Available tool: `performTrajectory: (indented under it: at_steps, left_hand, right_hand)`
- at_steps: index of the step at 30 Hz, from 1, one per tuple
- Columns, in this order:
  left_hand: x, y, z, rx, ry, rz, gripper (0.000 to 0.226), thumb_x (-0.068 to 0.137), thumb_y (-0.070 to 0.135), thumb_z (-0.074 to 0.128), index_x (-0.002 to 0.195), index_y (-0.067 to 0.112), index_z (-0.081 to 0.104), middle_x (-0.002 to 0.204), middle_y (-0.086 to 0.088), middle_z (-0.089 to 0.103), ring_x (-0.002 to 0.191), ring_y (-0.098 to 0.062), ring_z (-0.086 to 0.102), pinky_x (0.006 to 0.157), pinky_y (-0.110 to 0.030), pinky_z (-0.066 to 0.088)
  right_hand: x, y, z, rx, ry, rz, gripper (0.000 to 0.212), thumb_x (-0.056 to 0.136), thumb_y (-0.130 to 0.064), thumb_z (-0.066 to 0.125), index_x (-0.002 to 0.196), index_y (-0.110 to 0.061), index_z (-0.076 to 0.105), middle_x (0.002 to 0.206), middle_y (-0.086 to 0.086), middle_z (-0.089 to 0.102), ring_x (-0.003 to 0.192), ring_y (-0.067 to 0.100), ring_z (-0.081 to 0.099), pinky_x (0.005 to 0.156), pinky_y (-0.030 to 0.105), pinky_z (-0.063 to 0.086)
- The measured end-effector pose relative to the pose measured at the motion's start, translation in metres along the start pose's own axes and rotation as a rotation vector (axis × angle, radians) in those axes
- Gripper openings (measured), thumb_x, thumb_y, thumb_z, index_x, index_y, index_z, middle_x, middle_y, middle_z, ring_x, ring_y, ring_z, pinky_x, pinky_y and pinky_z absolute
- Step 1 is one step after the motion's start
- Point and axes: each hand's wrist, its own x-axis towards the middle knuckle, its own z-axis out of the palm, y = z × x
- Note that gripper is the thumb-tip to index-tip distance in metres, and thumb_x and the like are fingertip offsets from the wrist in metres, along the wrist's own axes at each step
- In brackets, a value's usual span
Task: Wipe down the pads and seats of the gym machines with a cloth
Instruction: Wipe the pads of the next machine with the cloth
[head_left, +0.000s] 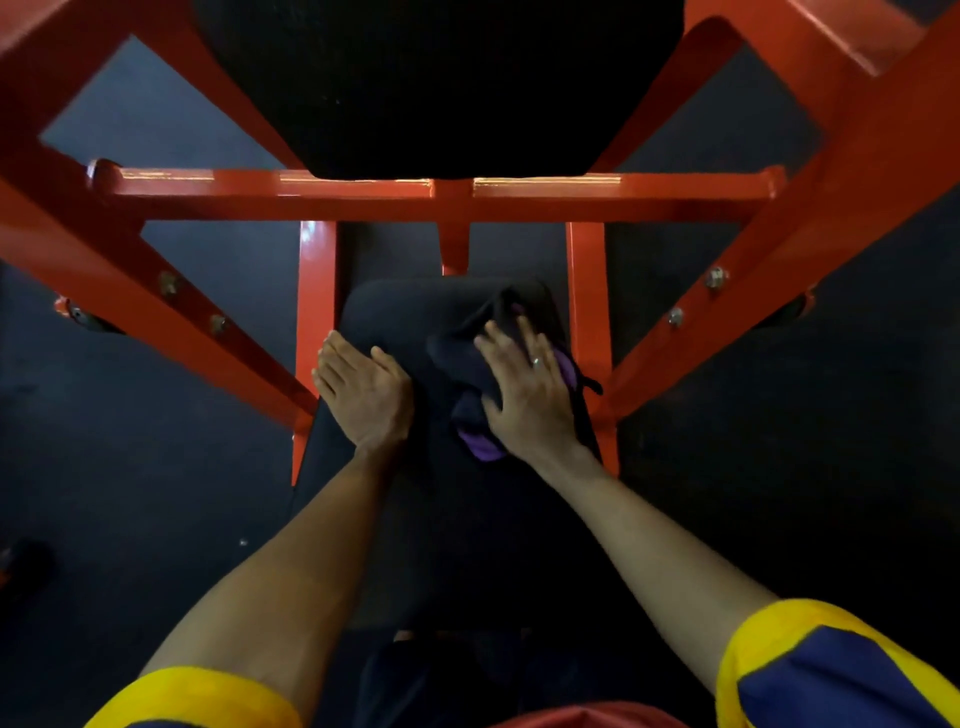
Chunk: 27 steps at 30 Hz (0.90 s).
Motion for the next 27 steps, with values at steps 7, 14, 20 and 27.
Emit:
performTrajectory:
  at_steps: [7,14,20,27]
  left_hand:
    - [0.0,0.002,-0.002,0.007,0.0,-0.011,0.065,0.104,0.035,0.031,0.158,0.0,0.018,0.161,-0.022,0.026,0.15,-0.035,0.022,0.126,-0.047,0.01]
    - [0.0,0.001,-0.001,0.04,0.002,-0.015,0.066,0.103,0.037,0.027,0.158,0.0,0.017,0.162,-0.021,0.026,0.15,-0.034,0.022,0.126,-0.046,0.011]
    - [-0.001,0.003,0.0,0.032,0.024,-0.014,0.064,0.103,0.033,0.033,0.157,-0.001,0.02,0.16,-0.022,0.029,0.148,-0.036,0.027,0.125,-0.047,0.014]
    - [0.004,0.004,0.001,0.07,0.042,-0.028,0.064,0.103,0.03,0.034,0.155,-0.004,0.022,0.158,-0.025,0.032,0.146,-0.039,0.029,0.124,-0.049,0.016]
  right_hand:
    - [0.043,0.024,0.0,0.066,0.057,0.285,0.066,0.085,-0.033,0.07,0.147,-0.022,0.05,0.16,-0.002,0.041,0.15,0.033,0.033,0.12,0.052,0.032]
    - [0.066,0.019,-0.014,0.384,0.17,0.85,0.052,0.093,-0.048,0.061,0.135,-0.017,0.055,0.128,0.003,0.062,0.122,0.028,0.06,0.088,0.03,0.044]
    - [0.05,0.043,-0.013,0.275,0.006,0.515,0.069,0.091,-0.057,0.064,0.15,-0.027,0.044,0.152,0.006,0.046,0.135,0.029,0.051,0.103,0.036,0.044]
    - [0.141,0.014,-0.002,0.036,-0.158,0.511,0.063,0.091,-0.063,0.054,0.142,-0.027,0.052,0.144,0.007,0.052,0.134,0.037,0.046,0.109,0.051,0.038]
